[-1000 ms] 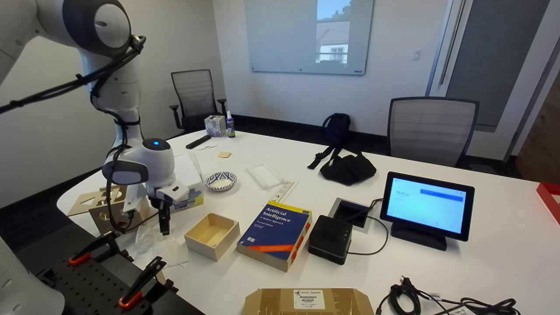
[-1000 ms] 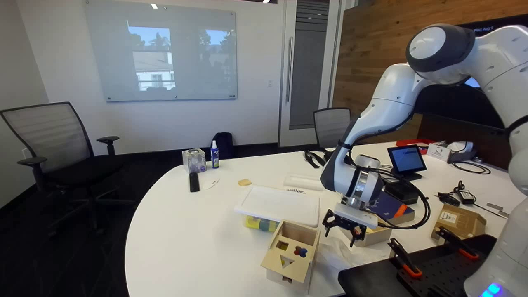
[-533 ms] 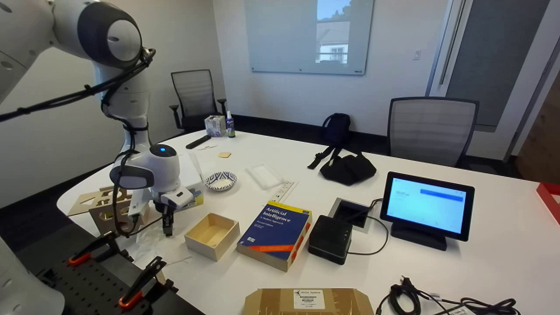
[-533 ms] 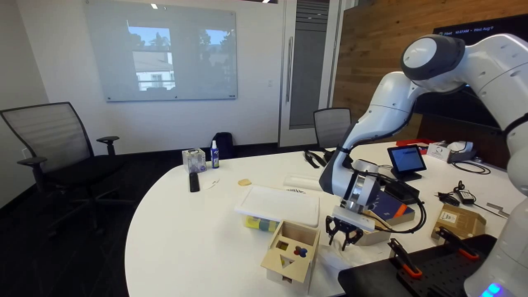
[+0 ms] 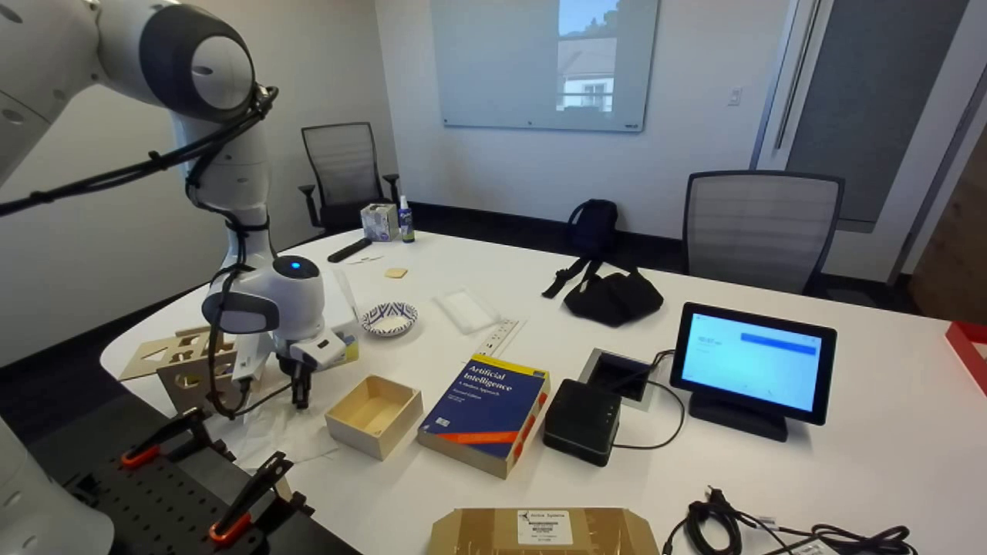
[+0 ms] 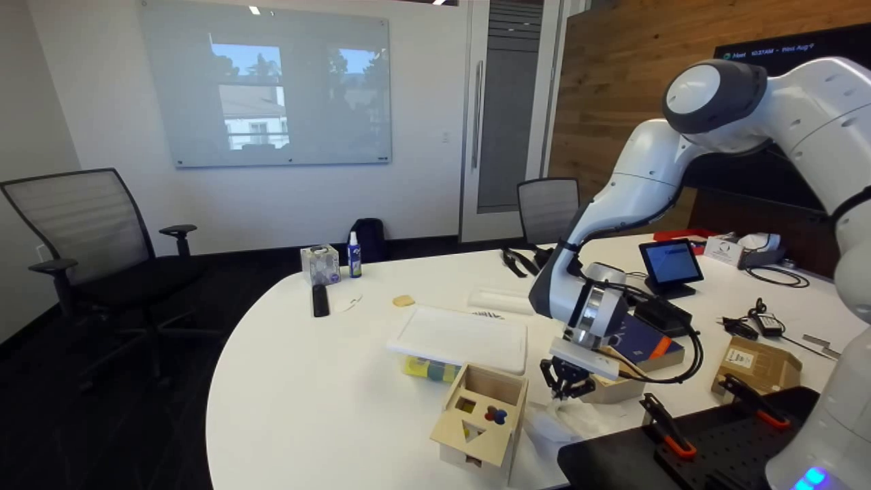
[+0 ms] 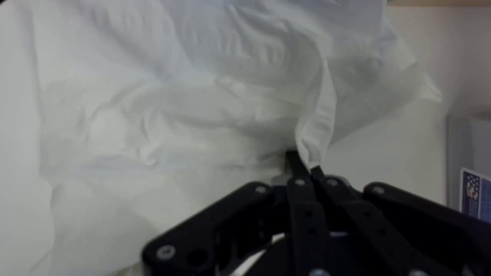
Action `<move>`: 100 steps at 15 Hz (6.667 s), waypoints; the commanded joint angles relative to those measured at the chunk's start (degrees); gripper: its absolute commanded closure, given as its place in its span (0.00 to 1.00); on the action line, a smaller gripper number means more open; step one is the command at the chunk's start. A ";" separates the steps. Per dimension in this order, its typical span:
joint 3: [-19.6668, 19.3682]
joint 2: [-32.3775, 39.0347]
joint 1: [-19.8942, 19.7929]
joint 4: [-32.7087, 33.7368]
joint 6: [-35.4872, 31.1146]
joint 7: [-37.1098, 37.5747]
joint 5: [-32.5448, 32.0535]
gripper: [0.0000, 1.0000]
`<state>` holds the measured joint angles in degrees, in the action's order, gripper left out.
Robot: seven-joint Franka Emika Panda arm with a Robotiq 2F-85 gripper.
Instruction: Use the paper towel to clean the book
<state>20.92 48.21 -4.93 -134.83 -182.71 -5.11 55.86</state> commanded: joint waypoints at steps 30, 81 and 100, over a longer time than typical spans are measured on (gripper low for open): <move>-30.68 -32.25 0.63 10.67 13.91 -11.15 -13.79 1.00; -35.70 11.53 -3.66 42.44 31.05 25.18 -41.79 1.00; -33.02 10.13 -2.05 42.30 36.92 26.00 -43.29 1.00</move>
<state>-9.60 58.25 -8.76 -90.52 -141.19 16.56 13.78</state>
